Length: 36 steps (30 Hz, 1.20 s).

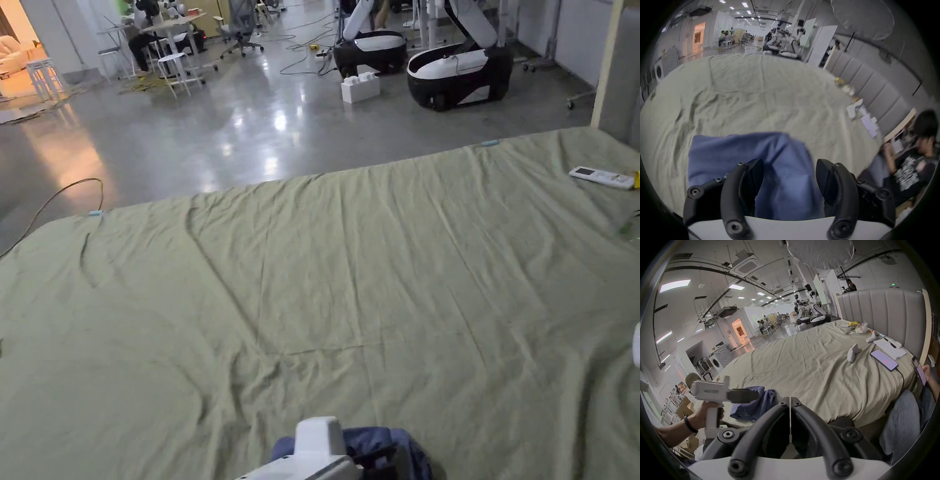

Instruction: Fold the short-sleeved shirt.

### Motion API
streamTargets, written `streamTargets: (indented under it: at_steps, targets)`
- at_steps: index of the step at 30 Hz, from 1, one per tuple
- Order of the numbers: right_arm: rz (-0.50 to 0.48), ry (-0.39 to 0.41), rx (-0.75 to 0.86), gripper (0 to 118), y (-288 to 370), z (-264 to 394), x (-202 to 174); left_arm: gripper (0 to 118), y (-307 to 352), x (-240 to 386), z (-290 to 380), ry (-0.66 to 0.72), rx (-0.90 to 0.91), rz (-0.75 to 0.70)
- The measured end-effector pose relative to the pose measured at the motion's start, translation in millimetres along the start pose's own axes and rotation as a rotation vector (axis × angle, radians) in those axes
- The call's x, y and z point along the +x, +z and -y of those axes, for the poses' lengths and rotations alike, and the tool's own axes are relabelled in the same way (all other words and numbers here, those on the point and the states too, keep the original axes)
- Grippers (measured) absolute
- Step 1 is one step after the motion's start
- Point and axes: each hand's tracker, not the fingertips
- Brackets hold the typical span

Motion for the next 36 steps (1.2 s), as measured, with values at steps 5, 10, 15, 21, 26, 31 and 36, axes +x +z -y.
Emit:
streamTargets:
  at_steps: [5, 10, 15, 21, 26, 31, 36]
  targets:
    - [0.004, -0.021, -0.016, 1, 0, 3, 6, 12, 29, -40, -10, 0.287, 0.112, -0.069]
    - [0.01, -0.008, -0.017, 1, 2, -1, 3, 1, -35, -46, 35, 0.355, -0.115, 0.11]
    - [0.012, 0.004, -0.038, 1, -6, -3, -8, 0, -66, -28, 58, 0.235, -0.155, 0.003]
    - [-0.143, 0.026, -0.153, 1, -72, 4, -36, 1, 10, -37, 19, 0.278, 0.053, 0.103]
    - [-0.208, 0.191, -0.252, 1, -175, 2, -97, 1, 77, -66, 2, 0.286, 0.135, 0.063]
    - [-0.219, 0.32, -0.514, 1, -261, 18, -126, 1, 95, -114, 17, 0.321, 0.108, -0.046]
    - [-0.157, 0.324, -0.596, 1, -278, 42, -101, 72, 88, -150, 28, 0.46, 0.134, -0.024]
